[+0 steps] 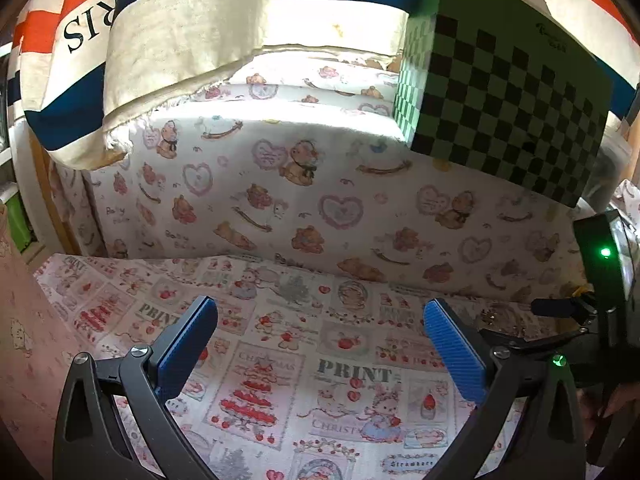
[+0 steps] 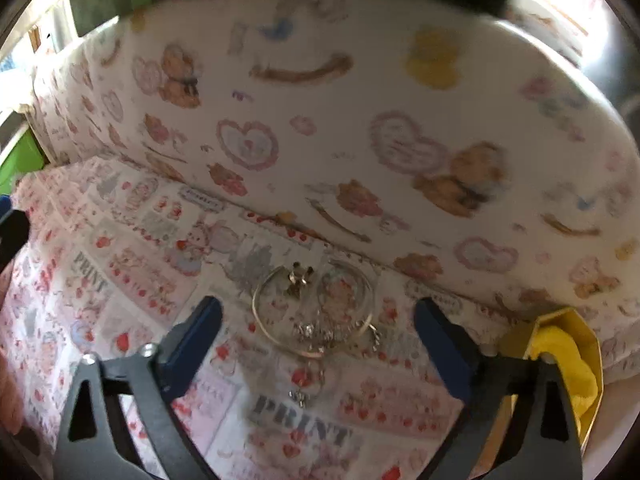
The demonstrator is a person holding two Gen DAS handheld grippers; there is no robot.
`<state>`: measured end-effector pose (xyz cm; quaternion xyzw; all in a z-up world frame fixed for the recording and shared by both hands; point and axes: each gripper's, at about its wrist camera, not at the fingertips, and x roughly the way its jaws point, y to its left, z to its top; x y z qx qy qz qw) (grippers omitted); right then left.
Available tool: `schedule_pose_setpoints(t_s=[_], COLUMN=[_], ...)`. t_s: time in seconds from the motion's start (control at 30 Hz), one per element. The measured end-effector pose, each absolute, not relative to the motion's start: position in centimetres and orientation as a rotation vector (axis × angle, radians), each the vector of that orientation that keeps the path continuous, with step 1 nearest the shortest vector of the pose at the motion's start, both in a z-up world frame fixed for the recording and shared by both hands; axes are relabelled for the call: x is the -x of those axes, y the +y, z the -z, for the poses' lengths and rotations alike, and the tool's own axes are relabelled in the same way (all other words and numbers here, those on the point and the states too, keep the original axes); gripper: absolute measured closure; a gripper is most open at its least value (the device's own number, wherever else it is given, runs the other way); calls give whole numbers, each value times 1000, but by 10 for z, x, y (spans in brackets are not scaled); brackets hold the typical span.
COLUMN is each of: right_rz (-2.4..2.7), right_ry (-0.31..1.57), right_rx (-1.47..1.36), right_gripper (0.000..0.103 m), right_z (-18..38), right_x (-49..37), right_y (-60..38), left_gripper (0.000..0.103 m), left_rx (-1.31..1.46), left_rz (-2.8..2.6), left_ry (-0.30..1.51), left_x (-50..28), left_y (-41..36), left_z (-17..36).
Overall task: Organize jewelry
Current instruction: 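Lower the right gripper onto the silver bangle and close it, then lift the silver bangle with the right gripper toward the yellow box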
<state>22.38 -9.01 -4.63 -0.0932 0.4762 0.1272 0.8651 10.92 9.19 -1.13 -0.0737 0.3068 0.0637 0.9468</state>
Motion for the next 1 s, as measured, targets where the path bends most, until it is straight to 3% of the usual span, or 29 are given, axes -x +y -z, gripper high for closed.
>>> schedule_pose_setpoints(t_s=[0.23, 0.4, 0.83, 1.0], right_rz=[-253, -284, -254, -256], right_ry=[1020, 996, 868, 731], right_rx=[131, 115, 3, -90], right_gripper=[14, 36, 36, 36], right_z=[60, 57, 20, -3], right_x=[-241, -241, -188, -141], right_y=[-102, -106, -127, -163], left_gripper=[1, 1, 1, 1], left_rx=[165, 179, 176, 146], left_rz=[-136, -148, -202, -205], left_ry=[628, 623, 609, 645], left_x=[-110, -109, -103, -105], left_y=[94, 99, 117, 111], left_z=[11, 10, 5, 8])
